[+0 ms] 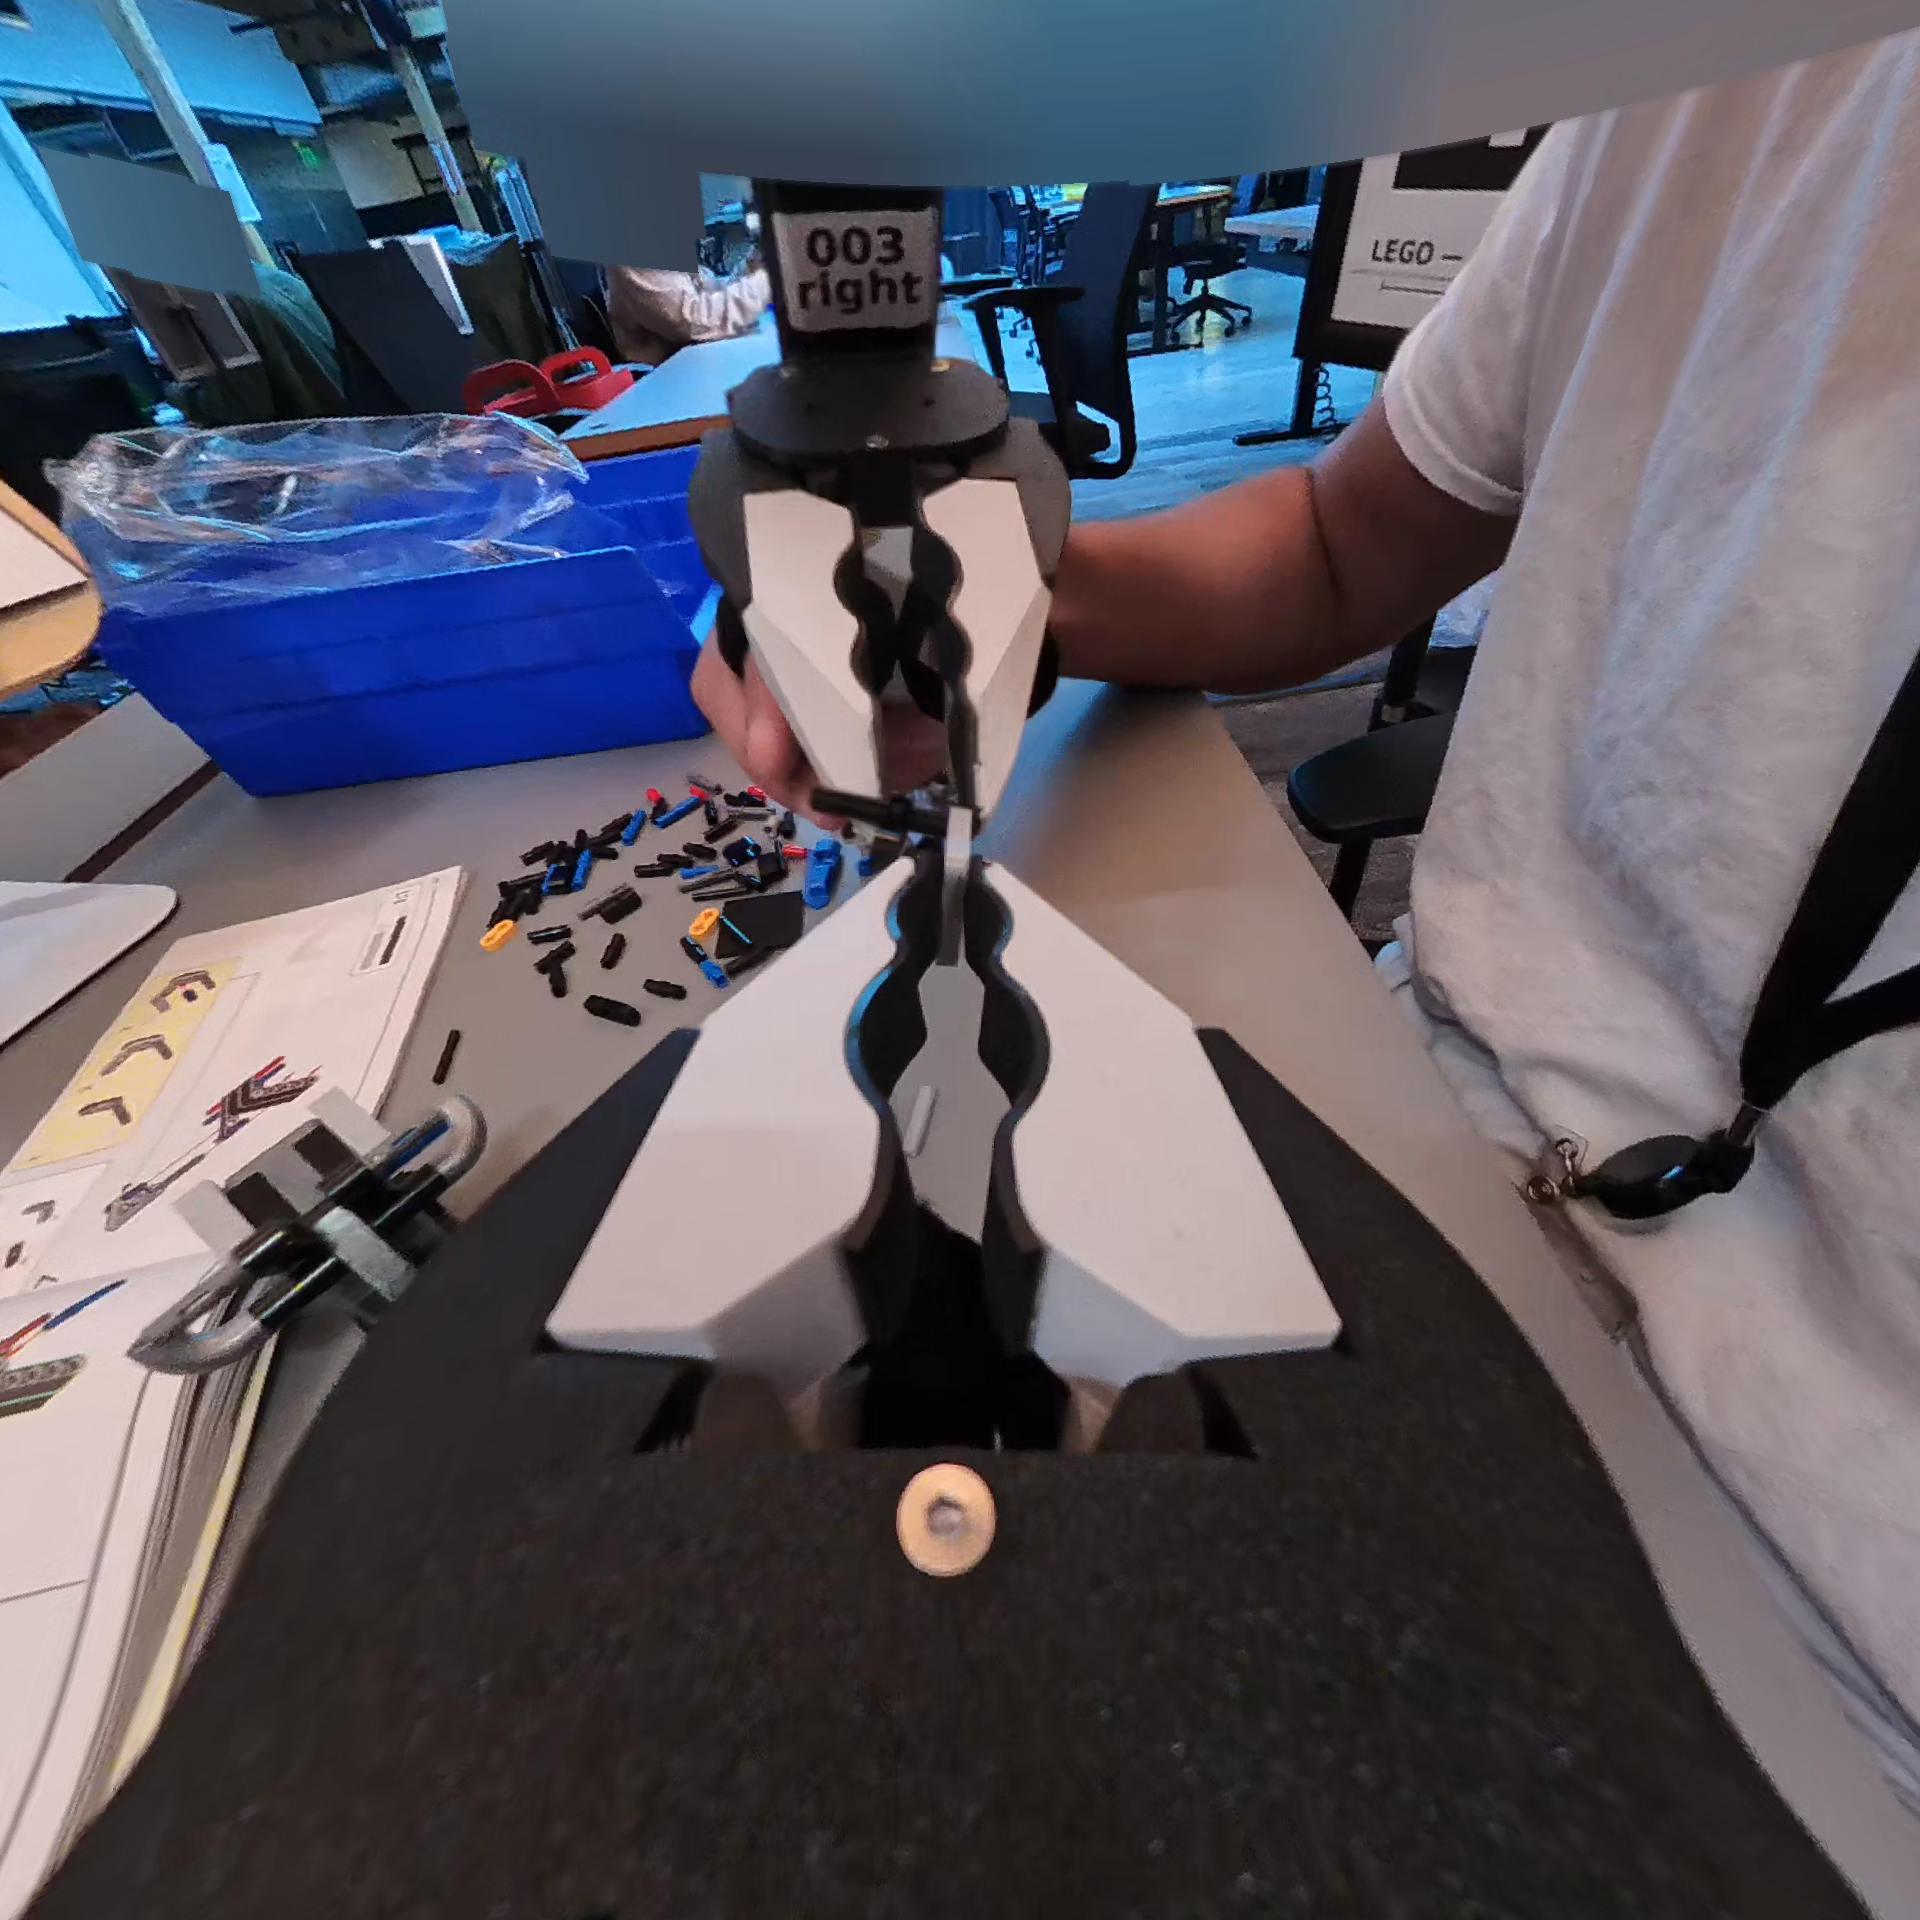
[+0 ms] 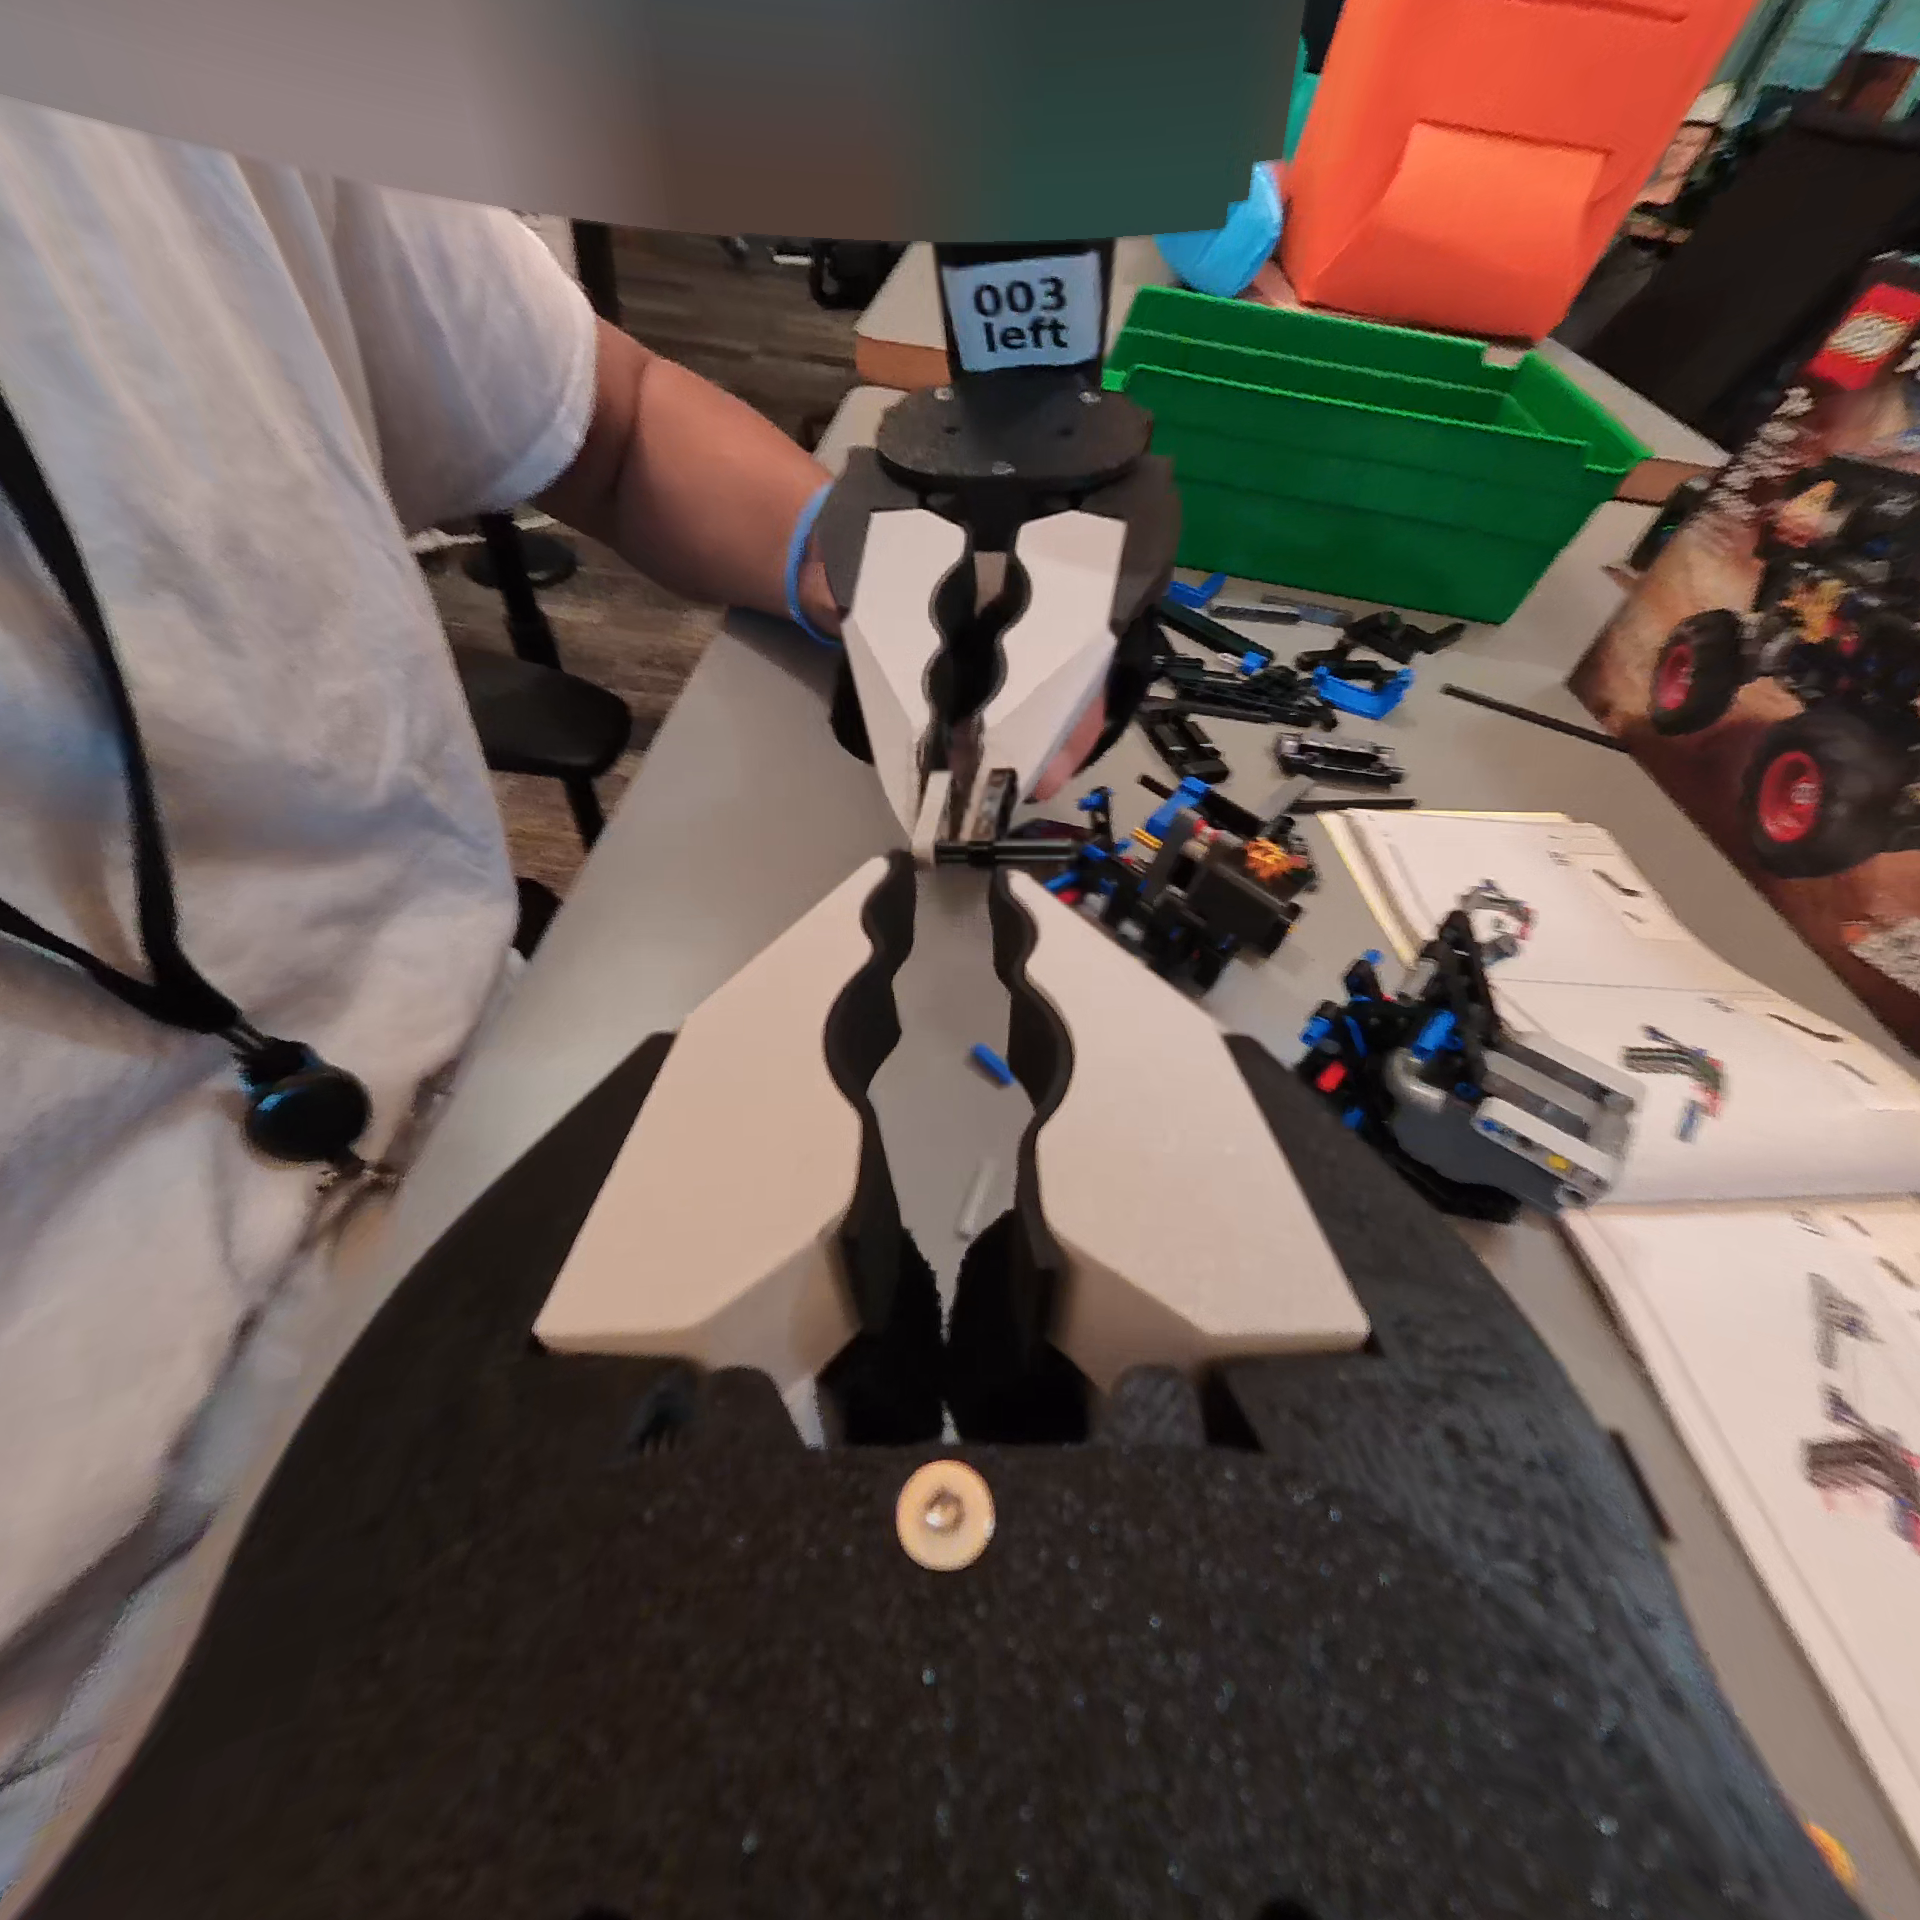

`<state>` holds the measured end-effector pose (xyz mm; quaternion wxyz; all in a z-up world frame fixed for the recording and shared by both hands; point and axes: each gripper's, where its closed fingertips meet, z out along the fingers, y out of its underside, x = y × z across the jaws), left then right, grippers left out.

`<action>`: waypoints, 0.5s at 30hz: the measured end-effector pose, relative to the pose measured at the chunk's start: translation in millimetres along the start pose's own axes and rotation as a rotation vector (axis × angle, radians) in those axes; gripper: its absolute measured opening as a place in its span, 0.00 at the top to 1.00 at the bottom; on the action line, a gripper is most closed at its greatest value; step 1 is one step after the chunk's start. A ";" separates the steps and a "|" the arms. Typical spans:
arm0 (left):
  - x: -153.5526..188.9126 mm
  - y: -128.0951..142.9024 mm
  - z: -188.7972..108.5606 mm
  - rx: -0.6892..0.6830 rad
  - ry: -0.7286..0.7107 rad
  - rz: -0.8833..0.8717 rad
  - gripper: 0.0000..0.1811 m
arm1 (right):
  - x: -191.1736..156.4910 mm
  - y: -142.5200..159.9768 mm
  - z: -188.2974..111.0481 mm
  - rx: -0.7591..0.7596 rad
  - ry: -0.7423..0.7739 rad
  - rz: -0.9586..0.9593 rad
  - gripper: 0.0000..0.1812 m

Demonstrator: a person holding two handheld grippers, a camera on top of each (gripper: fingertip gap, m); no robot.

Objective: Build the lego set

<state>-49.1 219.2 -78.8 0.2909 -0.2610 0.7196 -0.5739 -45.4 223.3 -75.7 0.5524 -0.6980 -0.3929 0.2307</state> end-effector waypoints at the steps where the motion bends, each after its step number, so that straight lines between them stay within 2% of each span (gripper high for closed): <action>1: -0.2 -0.6 -1.5 0.010 0.008 -0.015 0.99 | 4.5 0.1 -2.8 -0.009 0.030 -0.016 0.94; 4: -5.6 1.6 -3.7 0.002 -0.013 -0.022 0.99 | 20.4 -6.6 -14.0 -0.001 0.159 -0.090 0.91; 10: -6.0 4.5 -2.6 -0.012 -0.018 -0.016 0.99 | 14.3 2.7 -5.4 -0.036 0.114 -0.059 0.83; 15: -2.9 4.8 -1.1 -0.016 -0.009 -0.001 0.99 | 14.4 0.1 -2.9 -0.006 0.106 -0.034 0.83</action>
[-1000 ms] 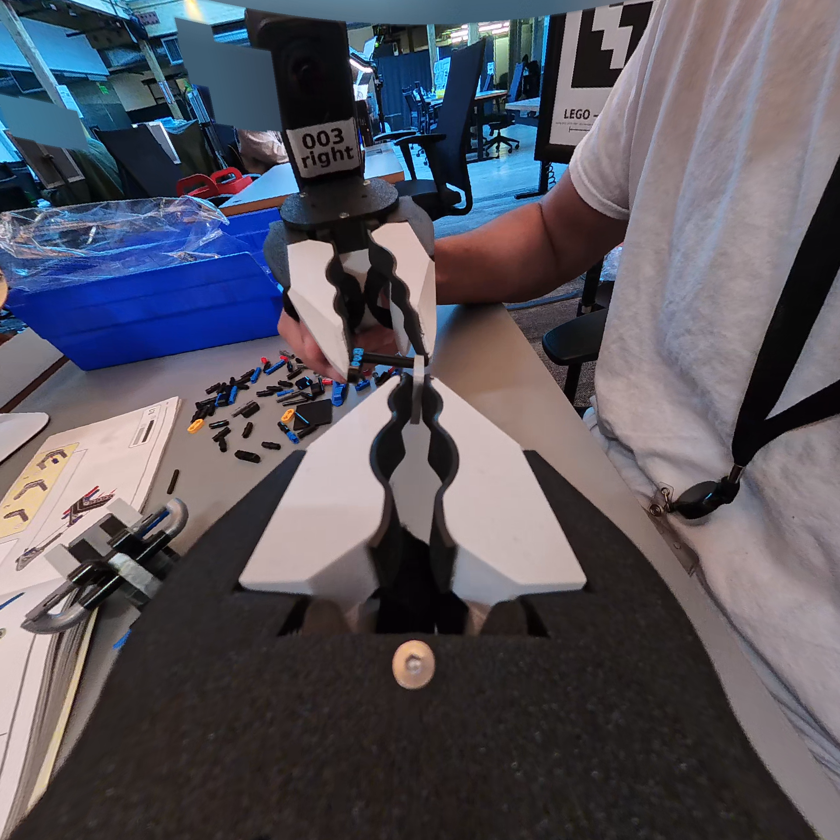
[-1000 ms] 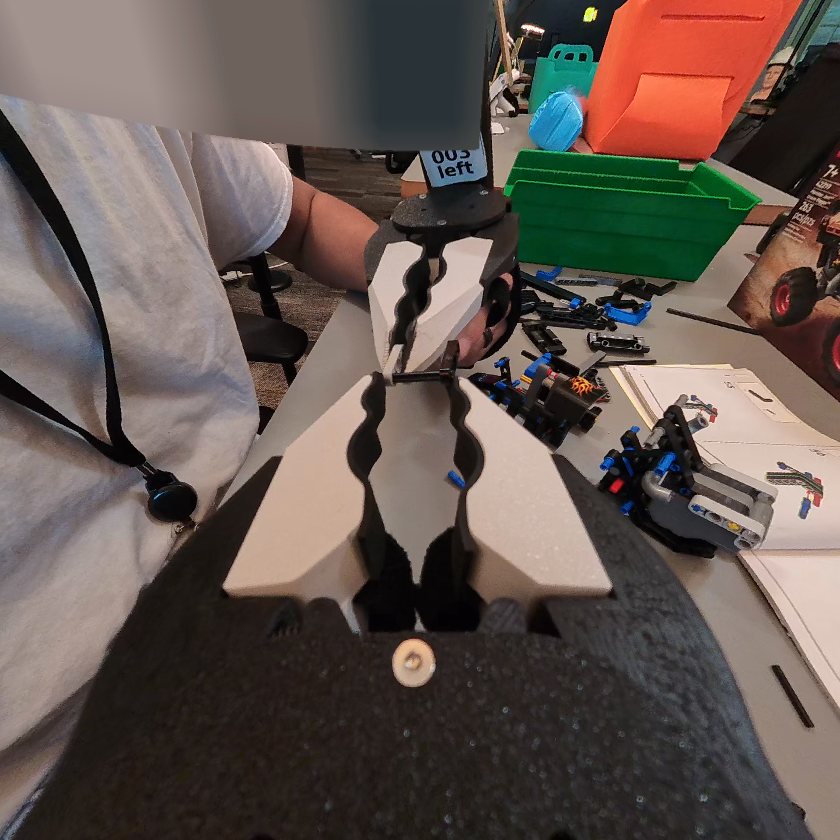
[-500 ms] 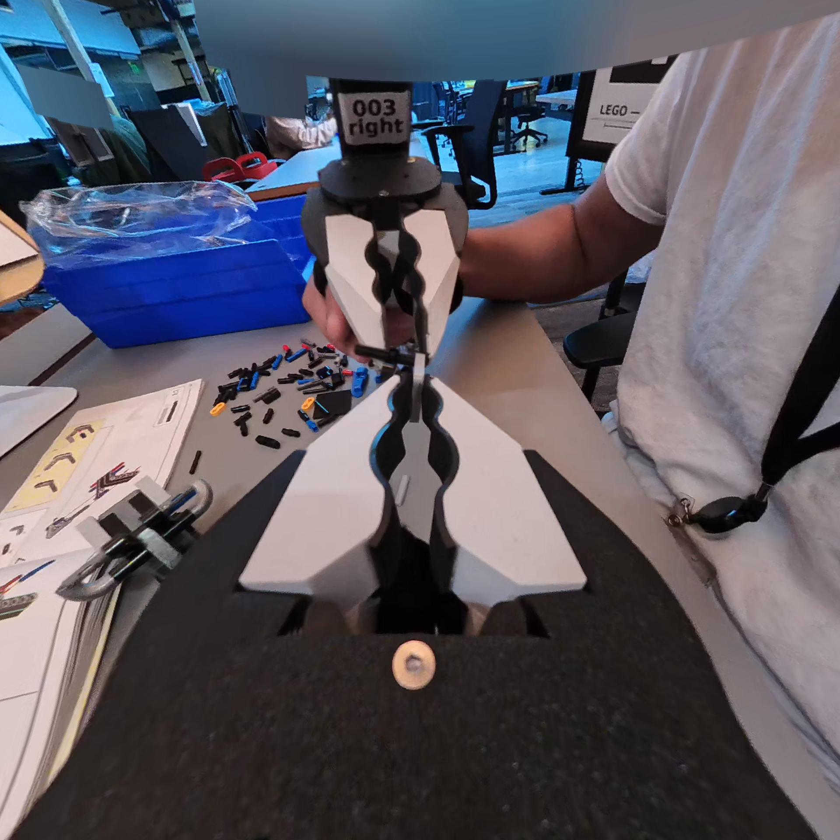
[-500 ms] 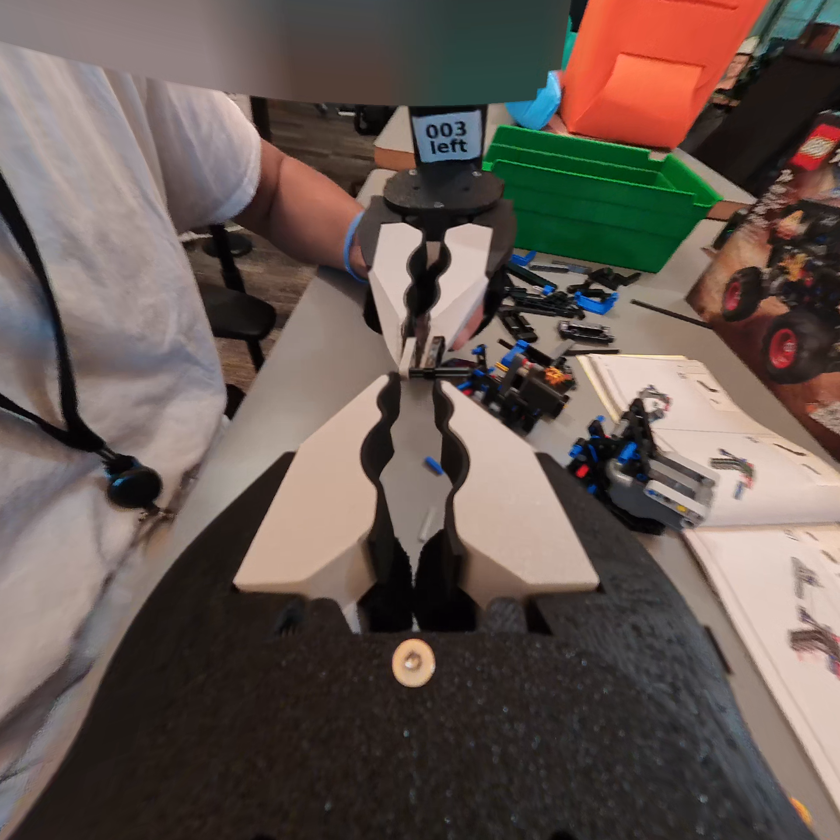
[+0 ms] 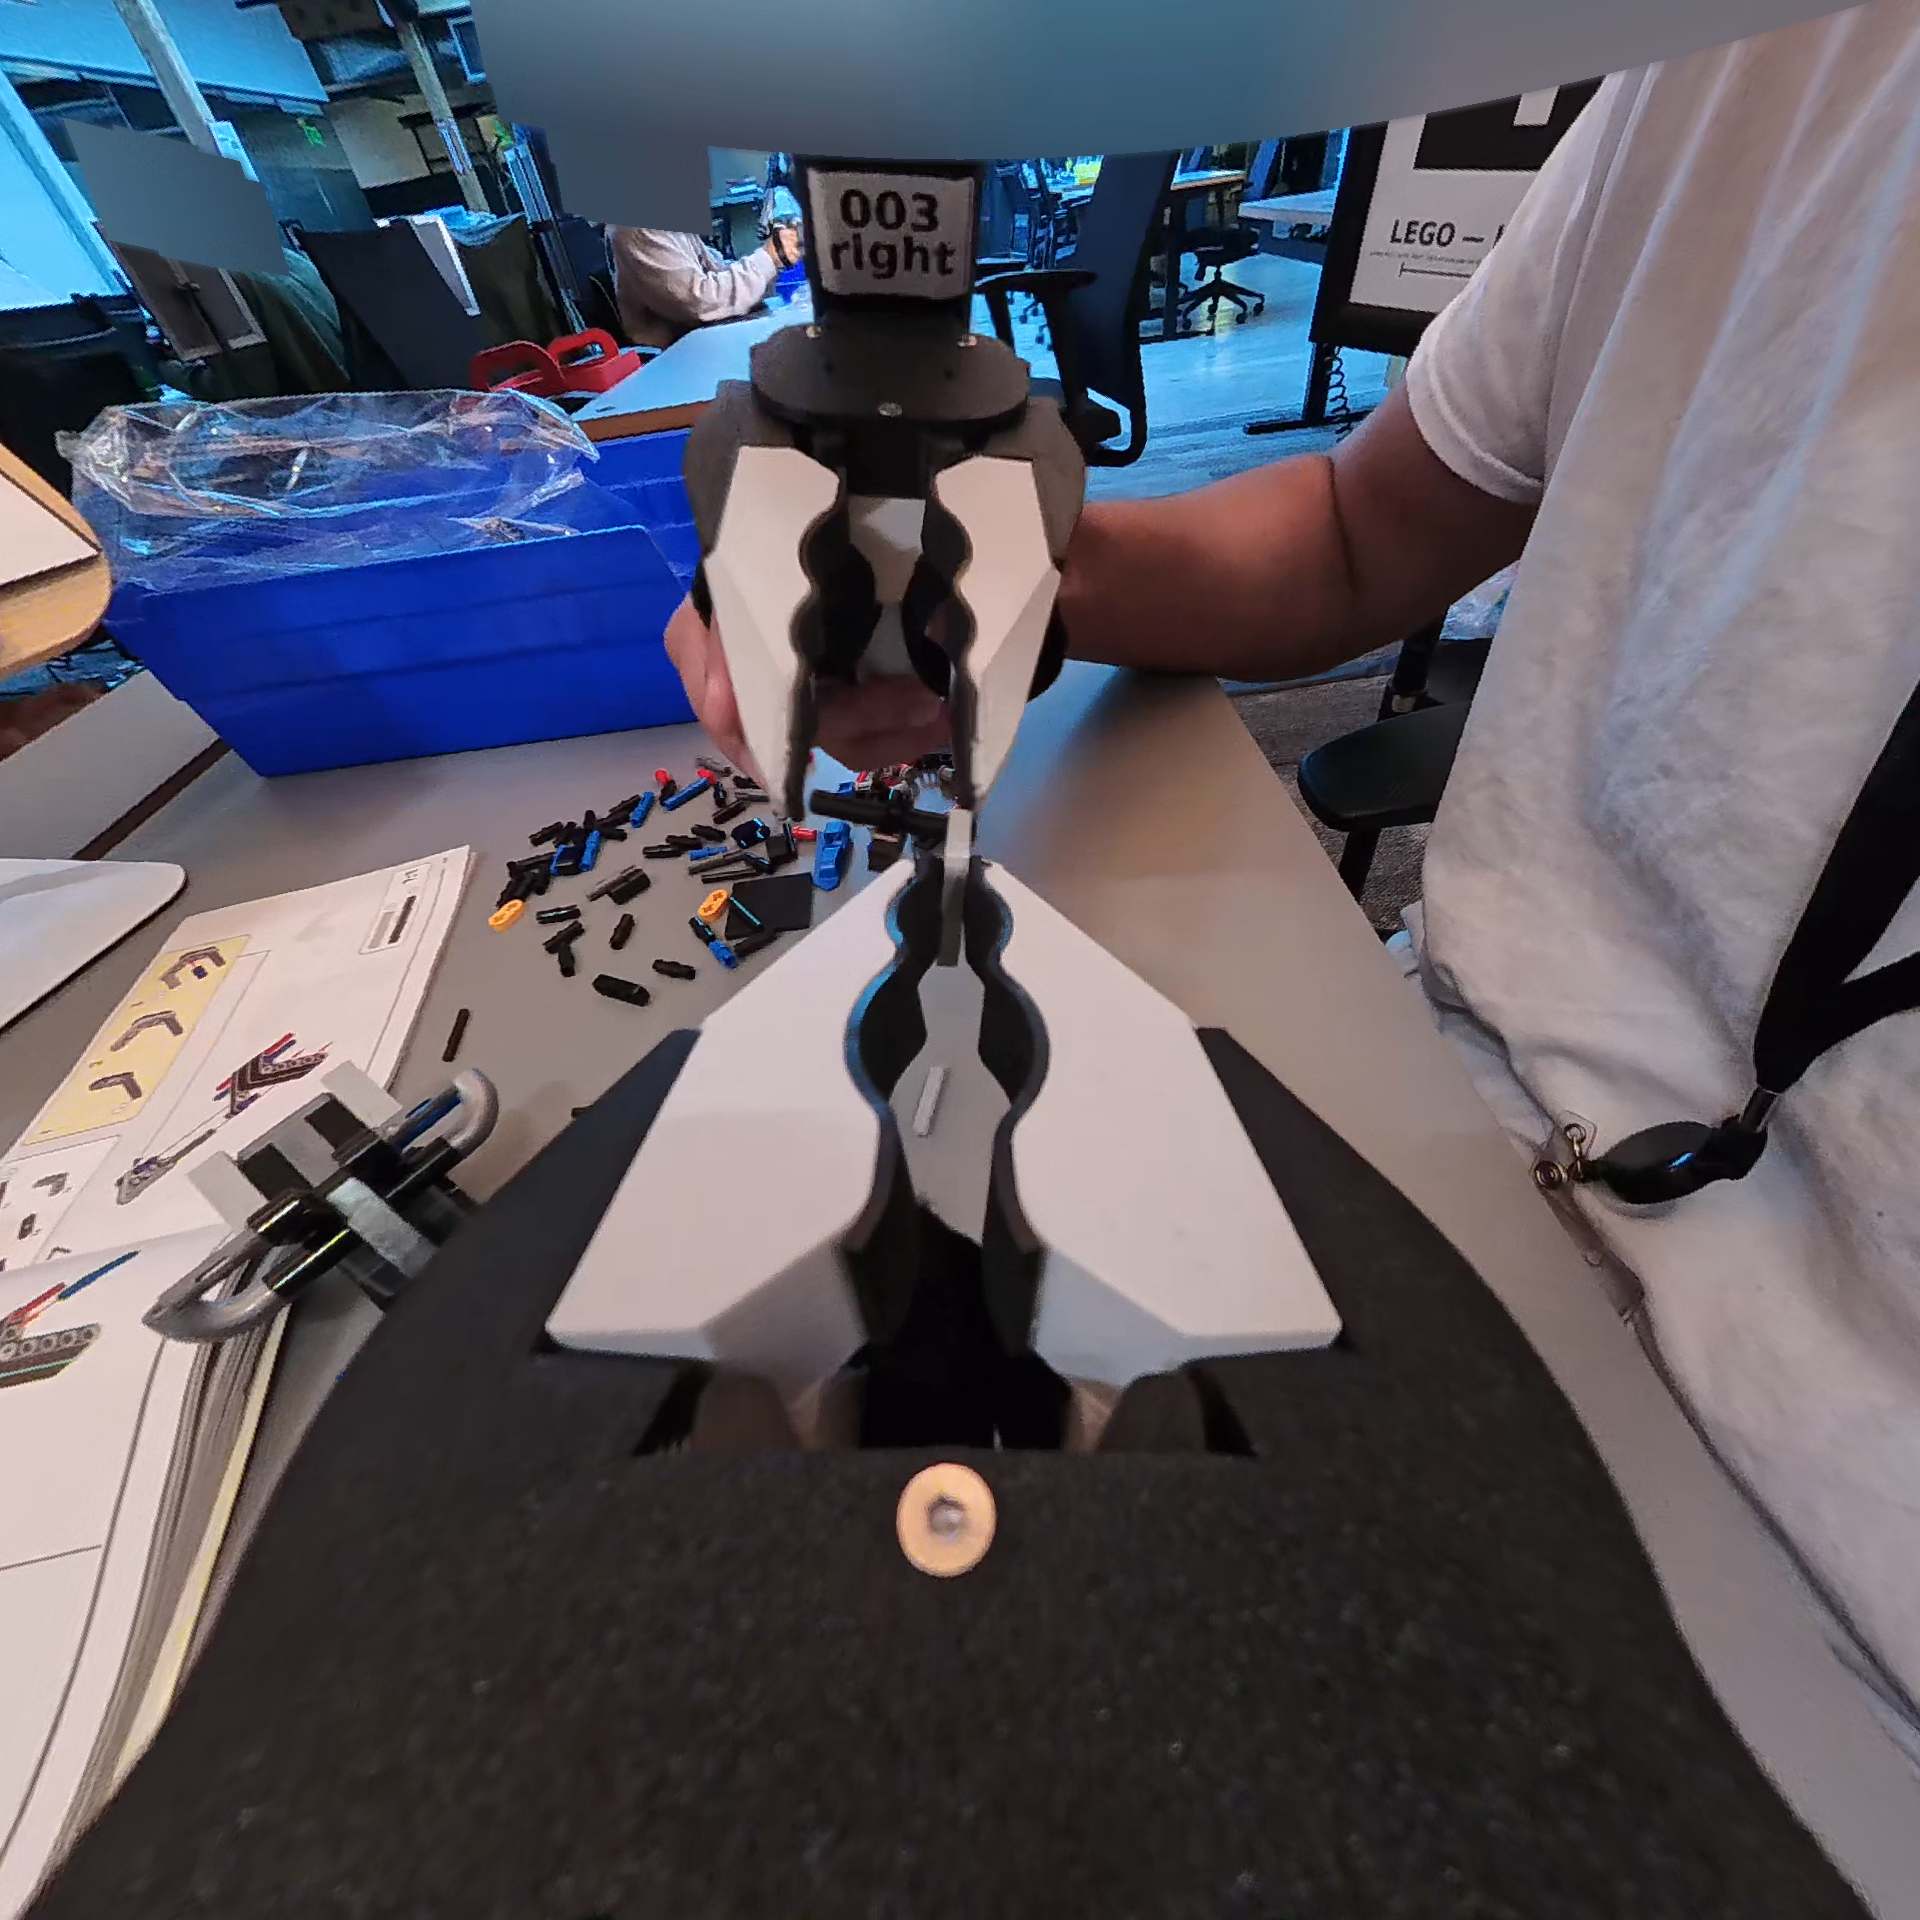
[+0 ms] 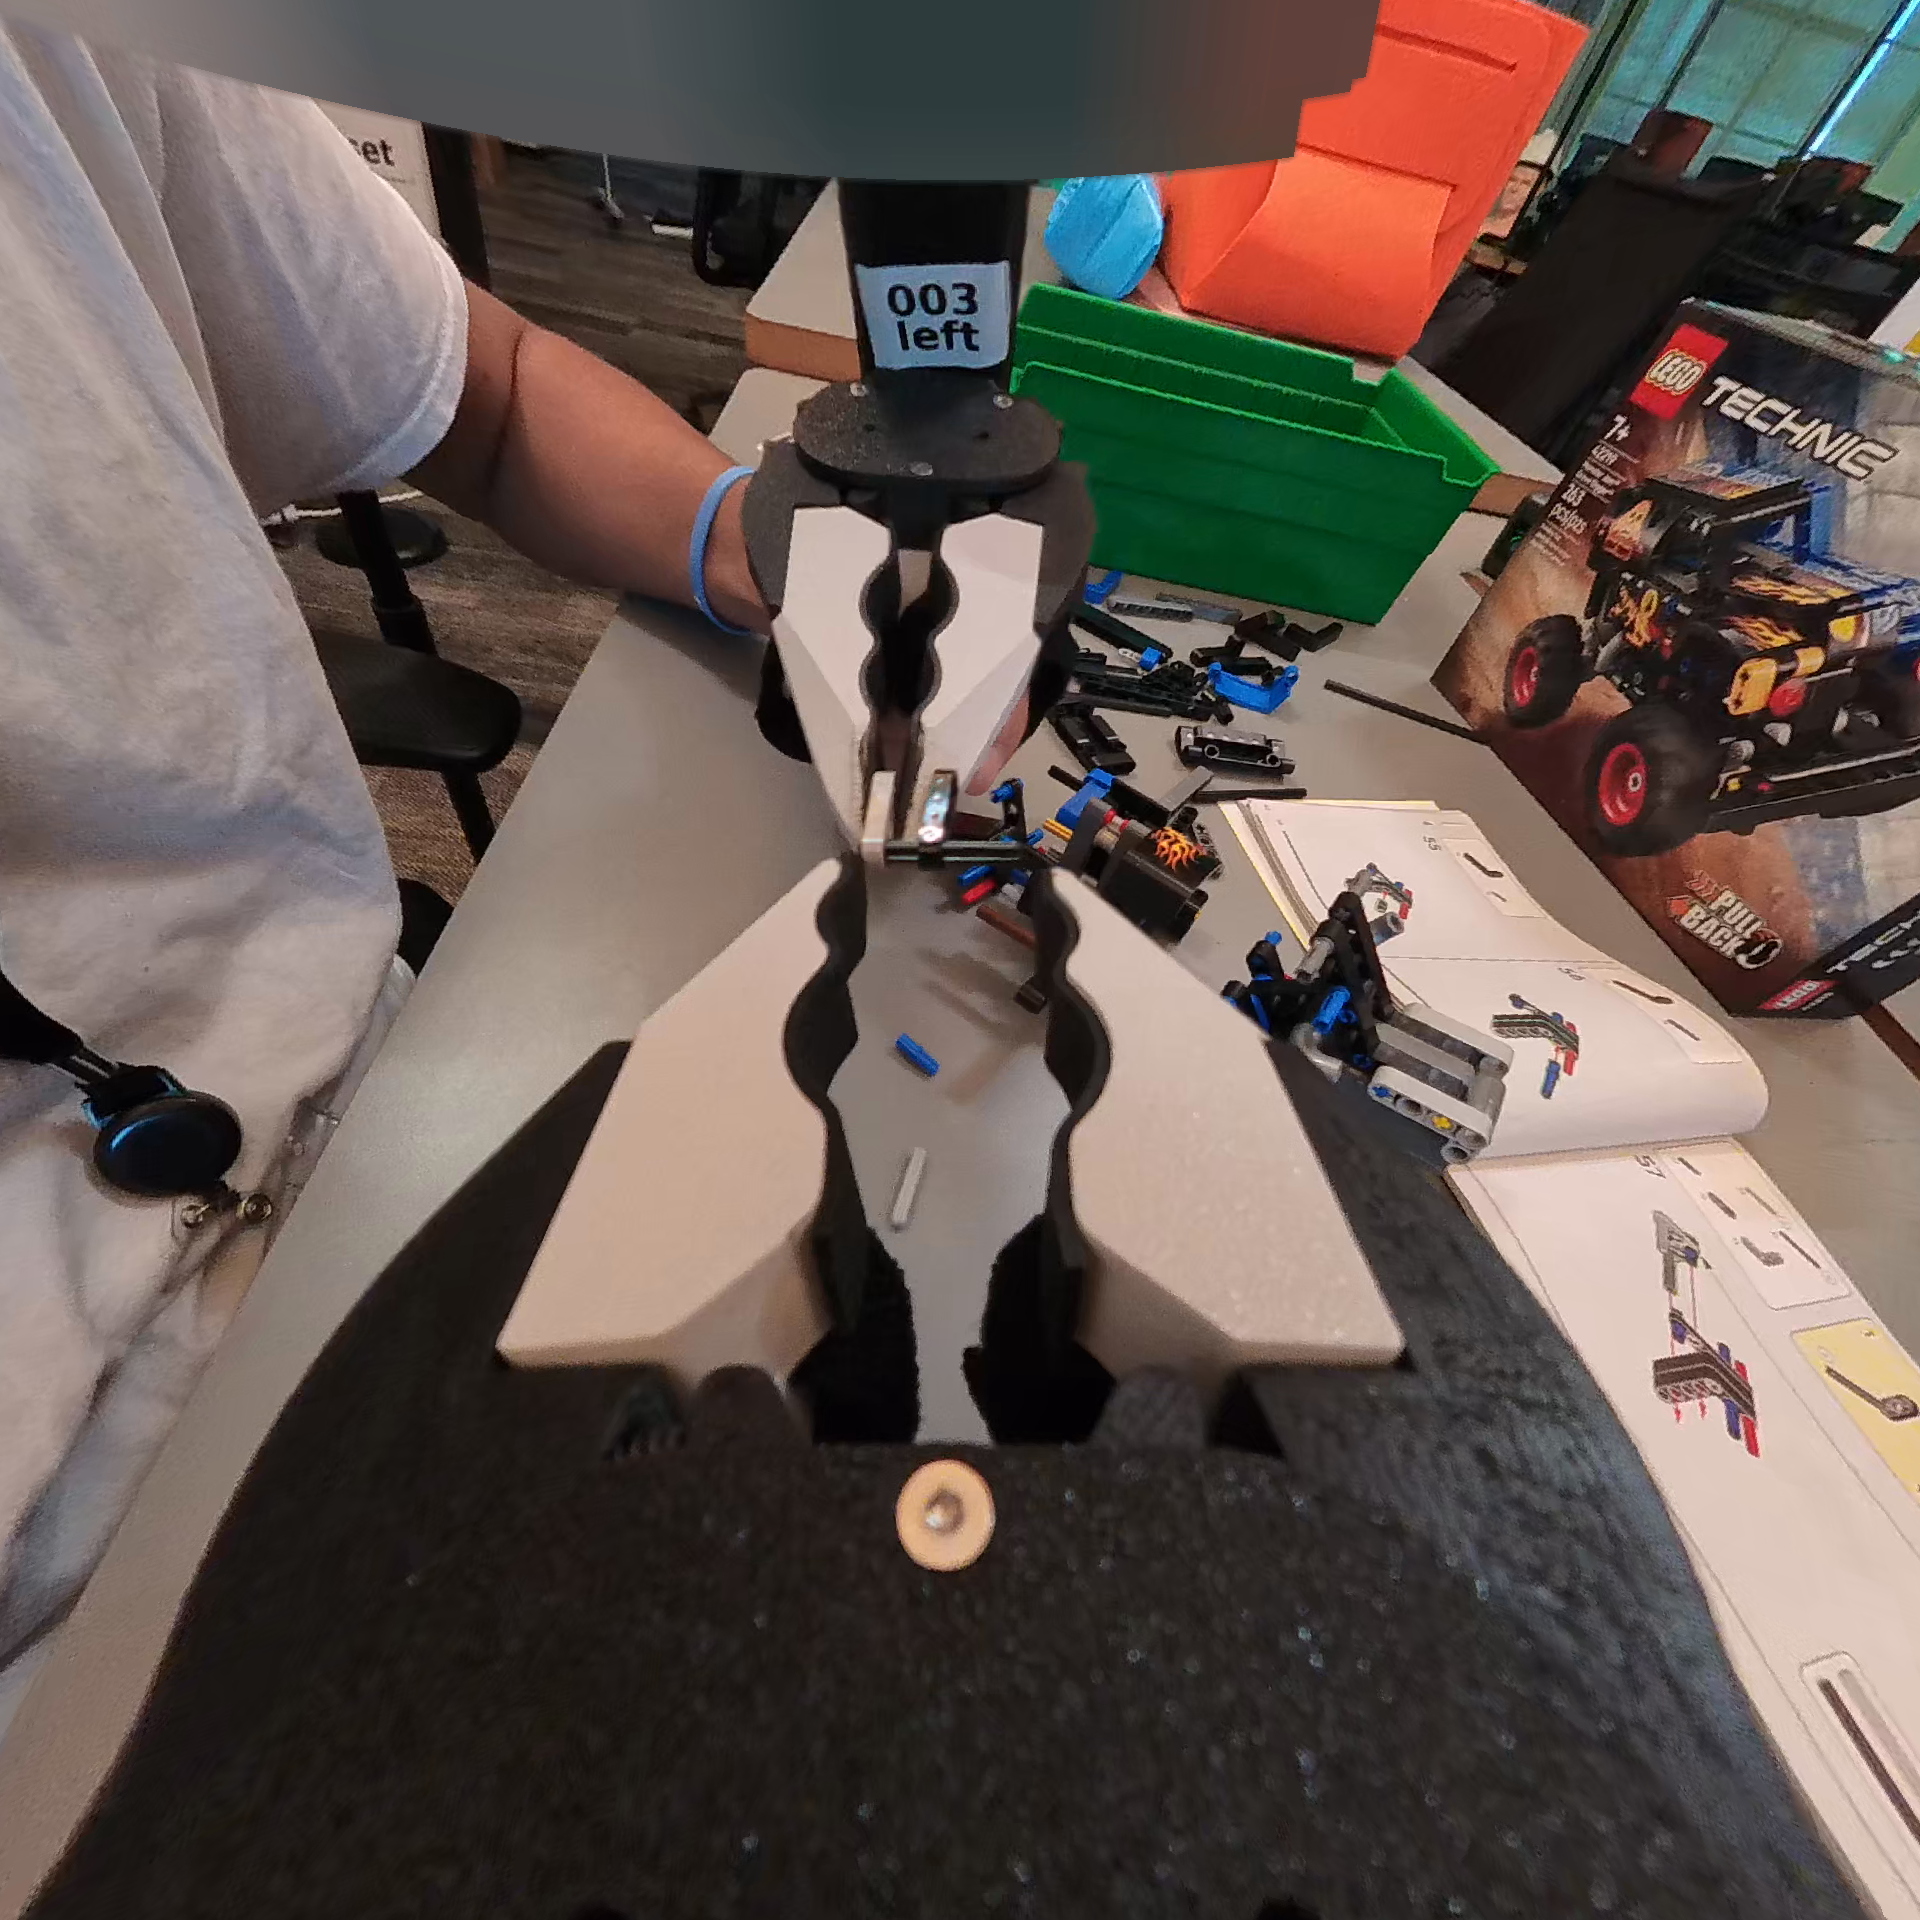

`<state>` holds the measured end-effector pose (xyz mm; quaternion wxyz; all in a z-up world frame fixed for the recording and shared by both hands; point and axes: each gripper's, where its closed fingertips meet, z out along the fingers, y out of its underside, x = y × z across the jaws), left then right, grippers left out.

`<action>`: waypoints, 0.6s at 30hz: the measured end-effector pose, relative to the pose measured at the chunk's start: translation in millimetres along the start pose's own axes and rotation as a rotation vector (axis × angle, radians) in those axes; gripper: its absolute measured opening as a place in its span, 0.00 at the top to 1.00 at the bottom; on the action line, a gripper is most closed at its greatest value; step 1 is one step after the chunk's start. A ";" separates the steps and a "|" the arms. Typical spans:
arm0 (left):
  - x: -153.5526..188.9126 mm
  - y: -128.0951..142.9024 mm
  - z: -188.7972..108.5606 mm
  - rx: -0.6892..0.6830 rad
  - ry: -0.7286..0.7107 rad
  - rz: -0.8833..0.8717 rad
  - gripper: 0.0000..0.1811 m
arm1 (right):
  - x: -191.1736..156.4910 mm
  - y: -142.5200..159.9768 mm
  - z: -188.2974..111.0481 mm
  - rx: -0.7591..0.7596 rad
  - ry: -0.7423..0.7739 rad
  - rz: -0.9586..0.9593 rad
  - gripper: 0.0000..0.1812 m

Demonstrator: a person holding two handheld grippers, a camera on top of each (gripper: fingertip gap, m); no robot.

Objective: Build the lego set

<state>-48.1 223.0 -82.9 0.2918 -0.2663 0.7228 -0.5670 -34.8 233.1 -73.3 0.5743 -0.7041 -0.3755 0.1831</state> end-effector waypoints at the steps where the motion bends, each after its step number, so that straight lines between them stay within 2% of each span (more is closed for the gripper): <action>1: 0.8 0.7 0.7 -0.004 0.002 0.003 0.99 | 1.1 -0.8 -0.2 0.007 0.002 0.011 0.83; 4: -0.1 2.1 2.0 -0.013 -0.009 0.007 0.99 | 1.1 -1.2 0.8 0.017 -0.017 0.052 0.81; 10: -7.8 18.5 7.6 -0.113 -0.066 0.033 0.99 | 2.4 10.4 10.7 -0.065 0.049 -0.036 0.82; 13: -11.0 27.4 10.2 -0.172 -0.099 0.064 0.99 | 4.0 21.8 14.4 -0.137 0.100 -0.136 0.85; 15: -16.1 32.8 10.1 -0.209 -0.132 0.086 0.99 | 3.5 27.2 16.6 -0.177 0.115 -0.178 0.91; 18: -19.5 44.8 11.5 -0.286 -0.172 0.157 0.99 | 6.0 39.1 19.6 -0.254 0.146 -0.240 0.92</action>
